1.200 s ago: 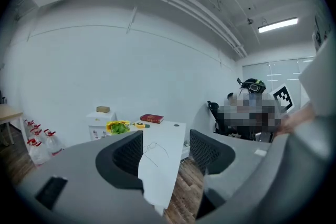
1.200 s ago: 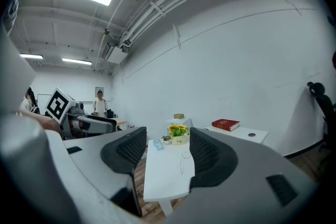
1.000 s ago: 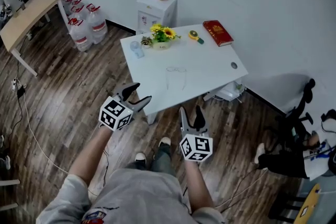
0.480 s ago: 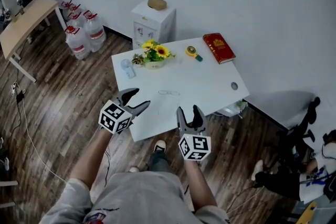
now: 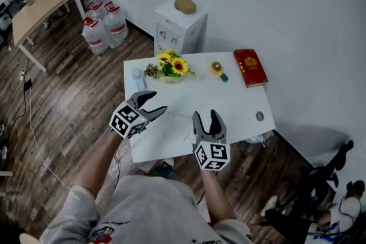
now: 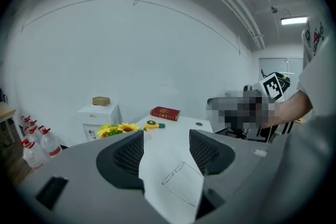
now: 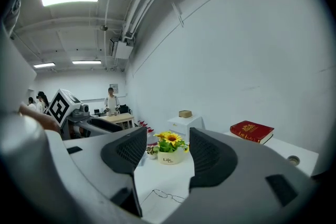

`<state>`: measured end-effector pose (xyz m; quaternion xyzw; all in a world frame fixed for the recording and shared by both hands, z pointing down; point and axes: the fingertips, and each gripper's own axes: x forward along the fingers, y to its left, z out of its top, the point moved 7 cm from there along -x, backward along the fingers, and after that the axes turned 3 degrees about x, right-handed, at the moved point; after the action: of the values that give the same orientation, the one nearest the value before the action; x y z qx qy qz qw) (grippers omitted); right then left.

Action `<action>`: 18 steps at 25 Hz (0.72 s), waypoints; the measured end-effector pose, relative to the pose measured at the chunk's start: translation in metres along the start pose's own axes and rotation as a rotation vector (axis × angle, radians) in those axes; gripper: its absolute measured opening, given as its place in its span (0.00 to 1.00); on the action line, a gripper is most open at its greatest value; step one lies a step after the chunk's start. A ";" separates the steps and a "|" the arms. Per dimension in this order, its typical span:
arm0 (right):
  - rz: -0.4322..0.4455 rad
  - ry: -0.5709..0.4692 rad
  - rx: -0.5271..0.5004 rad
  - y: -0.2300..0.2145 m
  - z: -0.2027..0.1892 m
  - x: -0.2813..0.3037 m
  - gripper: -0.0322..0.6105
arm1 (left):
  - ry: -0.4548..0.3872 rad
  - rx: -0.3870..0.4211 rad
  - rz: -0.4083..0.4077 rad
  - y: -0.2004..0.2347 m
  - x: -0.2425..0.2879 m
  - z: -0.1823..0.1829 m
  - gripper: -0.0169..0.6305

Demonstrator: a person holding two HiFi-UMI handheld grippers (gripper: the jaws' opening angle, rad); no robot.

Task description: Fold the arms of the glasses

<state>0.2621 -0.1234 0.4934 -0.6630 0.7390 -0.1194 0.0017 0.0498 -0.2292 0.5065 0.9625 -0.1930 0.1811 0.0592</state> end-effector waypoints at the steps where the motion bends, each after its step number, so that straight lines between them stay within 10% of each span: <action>1: 0.009 0.009 -0.001 -0.004 0.000 0.006 0.42 | 0.000 0.000 -0.003 0.002 0.005 0.002 0.44; 18: -0.064 0.072 0.044 -0.024 -0.028 0.031 0.42 | 0.199 -0.007 -0.298 0.031 0.080 -0.034 0.39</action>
<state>0.2779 -0.1510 0.5295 -0.6814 0.7142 -0.1593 -0.0141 0.0954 -0.2798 0.5689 0.9576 -0.0419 0.2639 0.1074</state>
